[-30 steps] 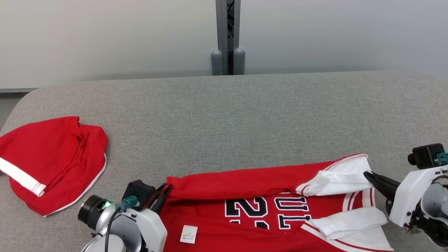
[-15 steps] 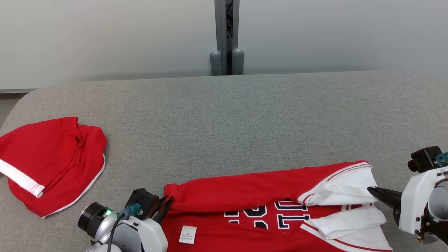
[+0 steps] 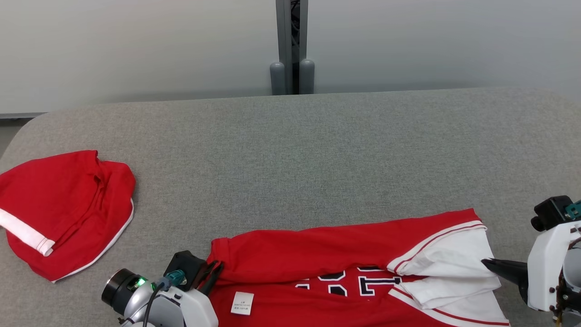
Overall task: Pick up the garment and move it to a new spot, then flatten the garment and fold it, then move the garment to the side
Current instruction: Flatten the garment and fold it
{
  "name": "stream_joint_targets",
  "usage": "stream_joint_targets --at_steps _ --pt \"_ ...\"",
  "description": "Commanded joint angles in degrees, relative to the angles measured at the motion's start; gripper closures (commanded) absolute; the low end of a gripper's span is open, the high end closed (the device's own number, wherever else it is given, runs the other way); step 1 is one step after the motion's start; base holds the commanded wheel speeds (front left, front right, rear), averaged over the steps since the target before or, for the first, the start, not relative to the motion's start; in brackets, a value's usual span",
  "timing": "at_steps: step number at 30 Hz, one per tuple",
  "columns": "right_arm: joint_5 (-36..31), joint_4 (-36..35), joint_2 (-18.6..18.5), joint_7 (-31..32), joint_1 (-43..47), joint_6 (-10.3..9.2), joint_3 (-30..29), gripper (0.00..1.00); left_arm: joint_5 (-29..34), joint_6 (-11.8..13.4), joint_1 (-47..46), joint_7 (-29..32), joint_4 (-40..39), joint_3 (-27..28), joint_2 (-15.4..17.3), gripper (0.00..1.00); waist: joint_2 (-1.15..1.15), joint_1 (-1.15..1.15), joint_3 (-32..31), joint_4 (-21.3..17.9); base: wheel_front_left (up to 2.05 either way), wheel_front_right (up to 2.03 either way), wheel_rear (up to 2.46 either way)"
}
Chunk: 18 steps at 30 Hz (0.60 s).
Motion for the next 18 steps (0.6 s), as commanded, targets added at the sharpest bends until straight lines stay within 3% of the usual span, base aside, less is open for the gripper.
stream_joint_targets --at_steps 1,3,4,5,6,7,8,9,10,14,18 --pt "0.0 0.4 -0.1 0.2 0.8 0.04 -0.3 1.00 -0.1 0.1 0.3 -0.3 0.4 0.1 0.1 1.00 0.00 0.00 0.2 0.1 0.00 0.00 0.00" --pt "0.3 0.9 0.2 0.5 1.2 0.04 -0.6 1.00 -0.2 0.2 0.1 -0.6 0.9 0.2 0.0 1.00 0.00 0.00 0.3 0.2 0.00 0.00 0.00" --pt "0.7 1.3 0.5 0.4 1.5 0.04 -0.9 0.85 -0.3 0.2 0.0 -0.7 1.1 0.2 -0.1 1.00 0.00 0.00 0.3 0.2 0.00 0.00 0.00" --pt "1.3 1.8 0.8 1.0 2.0 0.04 -0.9 0.00 -0.3 0.1 -0.1 -0.7 1.3 0.1 -0.2 1.00 0.00 0.00 0.4 0.3 0.00 0.00 0.00" --pt "1.7 2.0 0.9 1.8 2.4 0.04 -0.8 0.00 -0.4 0.0 -0.1 -0.7 1.6 0.0 -0.3 0.92 0.00 0.00 0.3 0.3 0.00 0.00 0.00" --pt "2.3 2.3 0.9 2.6 2.5 0.04 -0.8 0.00 -0.4 0.0 -0.2 -0.8 1.9 -0.1 -0.4 0.60 0.00 0.00 0.3 0.3 0.00 0.00 0.00" --pt "2.8 2.5 0.8 3.3 2.5 0.04 -0.8 0.00 -0.4 -0.1 -0.2 -0.7 2.2 -0.2 -0.5 0.48 0.00 0.00 0.3 0.3 0.00 0.00 0.00" --pt "3.1 2.5 0.8 4.1 2.7 0.04 -0.8 0.00 -0.4 0.0 -0.3 -0.6 2.5 -0.3 -0.6 0.08 0.00 0.00 0.2 0.3 0.00 0.00 0.00" --pt "3.5 2.5 0.8 4.9 2.8 0.04 -0.8 0.00 -0.4 0.0 -0.3 -0.6 2.7 -0.4 -0.6 0.00 0.00 0.00 0.1 0.3 0.00 0.00 0.00" --pt "3.8 2.7 0.1 6.3 2.6 0.04 -1.1 0.00 -1.0 1.4 -0.8 -1.5 3.0 0.9 -0.6 0.00 0.00 0.00 -0.4 0.1 0.00 0.00 0.00" --pt "0.9 2.3 0.3 2.1 1.0 0.04 -2.9 0.00 -1.6 2.7 -1.8 -3.2 2.4 2.6 -0.9 0.00 0.00 0.00 -1.0 -0.1 0.00 0.00 0.00"
